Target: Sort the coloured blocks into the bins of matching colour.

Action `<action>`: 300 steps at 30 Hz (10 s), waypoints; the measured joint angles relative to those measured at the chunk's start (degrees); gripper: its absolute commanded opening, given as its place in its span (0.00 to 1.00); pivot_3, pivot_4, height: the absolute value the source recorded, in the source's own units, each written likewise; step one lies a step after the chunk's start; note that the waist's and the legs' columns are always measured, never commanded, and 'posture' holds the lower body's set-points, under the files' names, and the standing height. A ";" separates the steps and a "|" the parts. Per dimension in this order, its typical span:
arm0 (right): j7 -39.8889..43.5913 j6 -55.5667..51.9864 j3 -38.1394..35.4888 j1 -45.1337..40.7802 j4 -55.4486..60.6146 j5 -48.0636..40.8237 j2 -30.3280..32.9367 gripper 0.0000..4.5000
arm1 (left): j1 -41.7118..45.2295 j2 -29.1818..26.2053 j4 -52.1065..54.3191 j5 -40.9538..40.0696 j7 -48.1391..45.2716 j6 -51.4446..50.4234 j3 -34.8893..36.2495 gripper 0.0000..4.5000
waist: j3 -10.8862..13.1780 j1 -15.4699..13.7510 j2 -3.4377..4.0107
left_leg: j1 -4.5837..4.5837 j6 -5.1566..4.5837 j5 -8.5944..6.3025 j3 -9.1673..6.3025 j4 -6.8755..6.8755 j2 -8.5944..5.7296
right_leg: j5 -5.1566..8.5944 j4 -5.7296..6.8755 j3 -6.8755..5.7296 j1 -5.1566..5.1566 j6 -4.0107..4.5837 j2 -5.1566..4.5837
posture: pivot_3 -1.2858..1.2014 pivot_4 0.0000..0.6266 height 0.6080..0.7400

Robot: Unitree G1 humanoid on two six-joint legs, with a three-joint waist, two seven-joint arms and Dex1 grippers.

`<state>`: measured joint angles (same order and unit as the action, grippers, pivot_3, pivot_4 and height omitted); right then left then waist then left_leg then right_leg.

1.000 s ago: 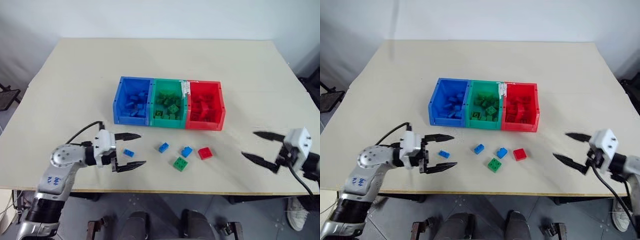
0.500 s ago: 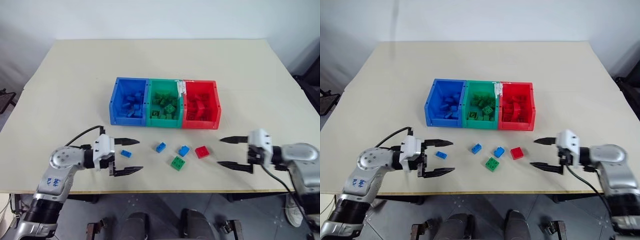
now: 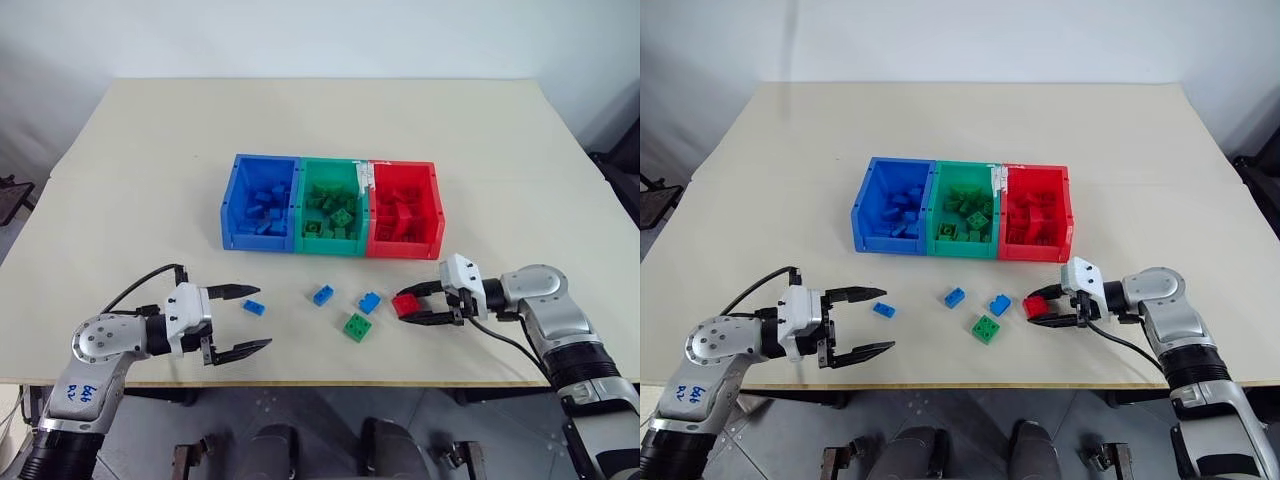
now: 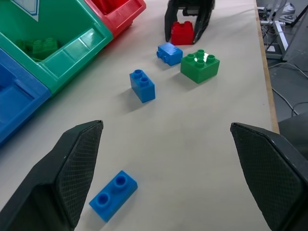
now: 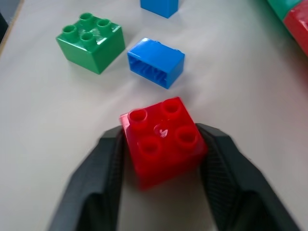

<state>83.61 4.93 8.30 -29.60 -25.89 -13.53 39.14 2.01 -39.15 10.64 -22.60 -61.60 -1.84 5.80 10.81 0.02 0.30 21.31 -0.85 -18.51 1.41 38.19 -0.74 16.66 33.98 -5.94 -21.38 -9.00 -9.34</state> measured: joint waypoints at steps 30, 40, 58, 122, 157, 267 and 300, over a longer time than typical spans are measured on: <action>-24.51 -11.79 -16.31 -6.03 5.85 -9.67 -7.89 0.99 | 3.75 1.76 3.04 -4.09 3.71 -5.10 1.81 1.00 | 0.02 -0.26 0.05 | 0.19 0.02 -0.05 -0.04 -0.03 -0.01 | -0.02 0.00 -0.06 -0.15 0.05 0.05 | 0.52 0.24 1.00; -13.87 -11.89 -24.29 21.86 24.06 -13.29 6.87 0.99 | 6.23 1.62 1.60 -3.41 -0.29 -4.57 -2.34 1.00 | 0.02 -1.25 0.05 | 0.10 -0.05 -0.09 0.19 -0.05 -0.20 | -0.03 -0.09 -0.02 -0.12 0.03 0.04 | 0.52 0.24 1.00; -9.73 -8.98 -6.80 10.06 20.61 -5.30 1.50 0.99 | 1.82 0.95 -6.83 -1.27 -1.10 2.27 1.81 1.00 | 0.02 0.10 0.05 | -0.09 -0.02 -0.10 0.46 0.00 0.32 | -0.10 -0.08 0.02 -0.13 0.07 0.13 | 0.52 0.24 1.00; -25.88 -17.19 -0.12 -11.41 16.79 0.50 -19.22 0.99 | -3.89 4.52 2.68 -5.32 11.35 -1.95 10.11 1.00 | -0.05 0.81 -0.09 | 0.19 0.26 -0.41 0.74 0.00 0.52 | -0.09 0.65 -0.05 -1.13 0.65 0.47 | 0.52 0.24 1.00; -26.66 -23.74 4.90 17.01 39.91 -0.75 -5.35 0.99 | 3.14 -0.23 -8.84 -1.09 -1.40 3.47 4.55 1.00 | -0.03 -1.03 -0.10 | 0.19 0.16 -0.80 0.87 0.86 0.82 | -0.18 0.62 0.04 -1.02 0.65 0.69 | 0.52 0.24 1.00; -25.32 -3.18 -19.32 29.95 41.89 -17.93 -6.25 1.00 | 31.38 9.46 -9.07 9.40 29.13 -22.96 -0.62 0.11 | -0.05 -1.54 -0.11 | -0.01 0.06 -1.19 1.64 1.09 0.95 | -0.20 0.66 0.12 -0.97 0.62 0.80 | 0.52 0.24 1.00; -10.43 -3.84 -9.87 19.98 34.94 -14.80 -0.49 1.00 | 2.40 -12.35 -22.88 0.56 -8.43 8.04 16.29 0.99 | -0.06 -1.34 -0.16 | -0.05 -0.04 -1.35 2.21 1.05 1.40 | -0.19 0.70 0.02 -1.12 0.66 0.74 | 0.52 0.24 1.00</action>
<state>73.19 1.09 -1.57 -9.62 9.05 -28.34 38.65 4.40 -51.50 -12.24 -22.04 -70.03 6.20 22.10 10.75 -1.32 0.14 21.26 -0.90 -19.86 3.62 39.24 0.67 16.47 34.68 -5.92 -22.50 -8.34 -8.60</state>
